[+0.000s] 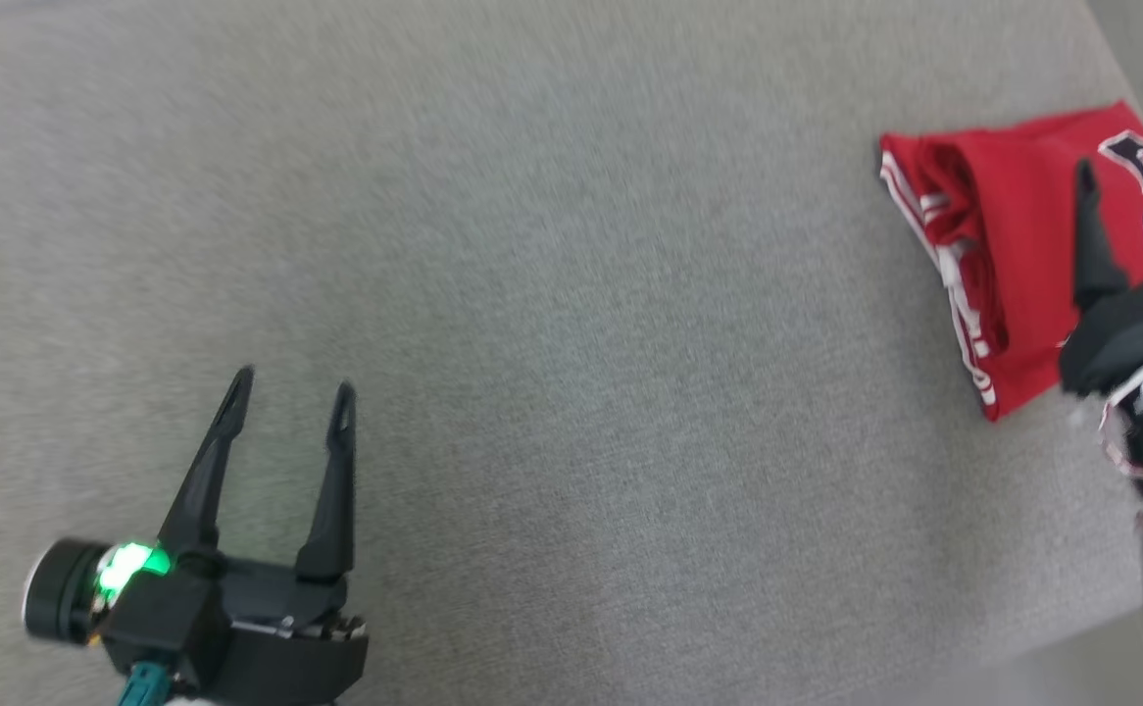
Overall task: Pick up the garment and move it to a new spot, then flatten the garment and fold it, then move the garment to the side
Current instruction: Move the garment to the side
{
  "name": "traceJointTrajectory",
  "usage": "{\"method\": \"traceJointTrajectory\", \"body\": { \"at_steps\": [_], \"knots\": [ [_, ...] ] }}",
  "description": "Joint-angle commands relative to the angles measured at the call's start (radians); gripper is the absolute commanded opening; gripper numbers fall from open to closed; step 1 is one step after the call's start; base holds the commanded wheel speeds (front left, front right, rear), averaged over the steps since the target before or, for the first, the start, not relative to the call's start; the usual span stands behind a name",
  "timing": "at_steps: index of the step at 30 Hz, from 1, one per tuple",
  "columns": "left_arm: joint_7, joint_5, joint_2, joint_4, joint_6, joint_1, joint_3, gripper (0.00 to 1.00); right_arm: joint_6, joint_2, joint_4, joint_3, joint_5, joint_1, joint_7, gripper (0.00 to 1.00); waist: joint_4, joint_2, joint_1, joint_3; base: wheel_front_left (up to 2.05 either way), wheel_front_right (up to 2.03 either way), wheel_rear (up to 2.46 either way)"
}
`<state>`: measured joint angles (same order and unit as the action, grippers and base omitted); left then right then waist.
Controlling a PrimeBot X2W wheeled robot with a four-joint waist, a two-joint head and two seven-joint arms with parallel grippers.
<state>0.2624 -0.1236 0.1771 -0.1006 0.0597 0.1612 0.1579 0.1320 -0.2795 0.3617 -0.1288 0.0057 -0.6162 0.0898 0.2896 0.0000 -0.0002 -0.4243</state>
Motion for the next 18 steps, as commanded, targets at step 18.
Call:
{"method": "traceJointTrajectory", "body": {
  "at_steps": [18],
  "knots": [
    [0.003, -0.009, -0.089, 0.165, -0.041, -0.241, -0.146, 1.00, -0.003, 0.031, -0.134, 0.154, 0.214, 0.395, -0.137, 1.00, -0.167, 0.0000, 0.0002, 0.424, 0.00, 0.00, 0.00]
  ]
}}
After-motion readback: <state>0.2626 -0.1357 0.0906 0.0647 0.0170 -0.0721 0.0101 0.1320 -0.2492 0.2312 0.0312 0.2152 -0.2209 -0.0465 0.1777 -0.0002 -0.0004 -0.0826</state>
